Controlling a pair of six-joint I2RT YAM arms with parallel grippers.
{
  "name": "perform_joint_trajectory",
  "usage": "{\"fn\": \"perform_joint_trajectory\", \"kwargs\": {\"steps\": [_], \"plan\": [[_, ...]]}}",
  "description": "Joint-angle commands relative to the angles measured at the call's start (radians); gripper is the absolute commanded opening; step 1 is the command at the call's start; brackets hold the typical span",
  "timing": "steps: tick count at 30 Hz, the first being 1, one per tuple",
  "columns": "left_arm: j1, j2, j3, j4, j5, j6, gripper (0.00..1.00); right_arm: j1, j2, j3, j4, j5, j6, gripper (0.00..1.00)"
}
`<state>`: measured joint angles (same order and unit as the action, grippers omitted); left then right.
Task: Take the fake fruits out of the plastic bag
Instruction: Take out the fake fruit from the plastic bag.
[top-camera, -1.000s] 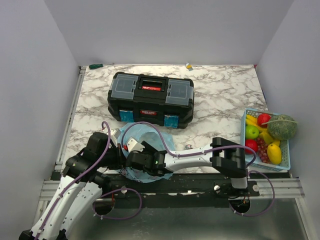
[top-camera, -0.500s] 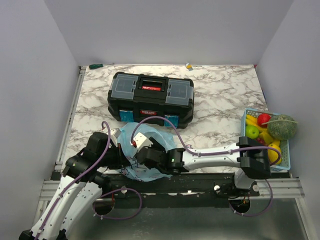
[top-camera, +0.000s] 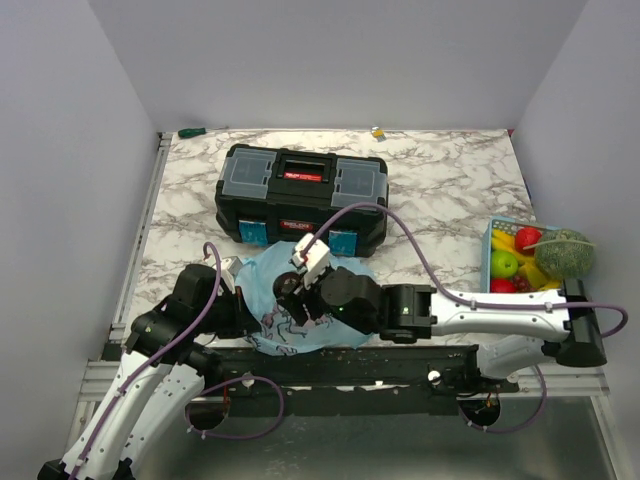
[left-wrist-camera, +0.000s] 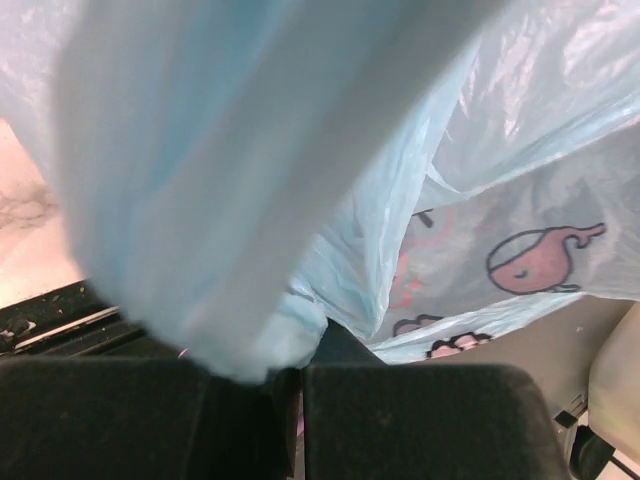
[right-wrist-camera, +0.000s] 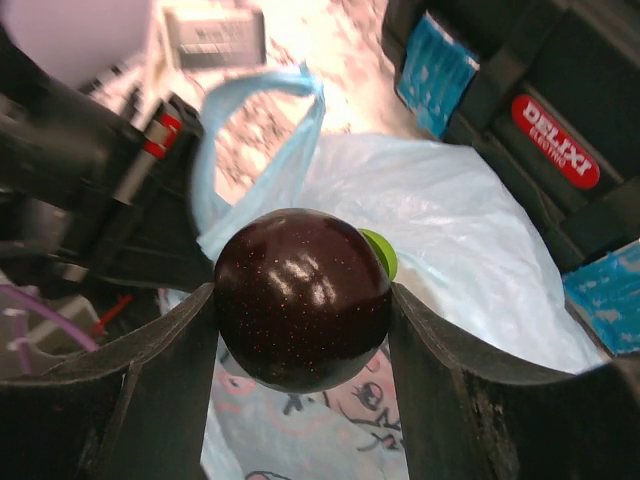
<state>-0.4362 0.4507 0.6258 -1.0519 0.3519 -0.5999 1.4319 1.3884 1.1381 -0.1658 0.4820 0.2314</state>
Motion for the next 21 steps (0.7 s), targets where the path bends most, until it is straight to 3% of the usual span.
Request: {"fn": "perform_joint_trajectory", "kwargs": {"steps": [1,7,13,21], "plan": [[-0.005,0.001,0.003,0.013,0.013,-0.009,0.00,0.003,-0.086,-0.027,0.090,-0.055,-0.006,0.01],[-0.006,0.000,0.005,0.014,0.013,-0.011,0.00,0.003,-0.133,-0.066,0.186,-0.087,0.024,0.01],[-0.006,-0.002,0.003,0.015,0.013,-0.011,0.00,0.004,-0.053,-0.043,0.222,-0.138,0.054,0.01],[-0.006,-0.002,0.005,0.013,0.013,-0.009,0.00,0.004,0.007,-0.075,0.599,-0.053,0.075,0.01]]}}
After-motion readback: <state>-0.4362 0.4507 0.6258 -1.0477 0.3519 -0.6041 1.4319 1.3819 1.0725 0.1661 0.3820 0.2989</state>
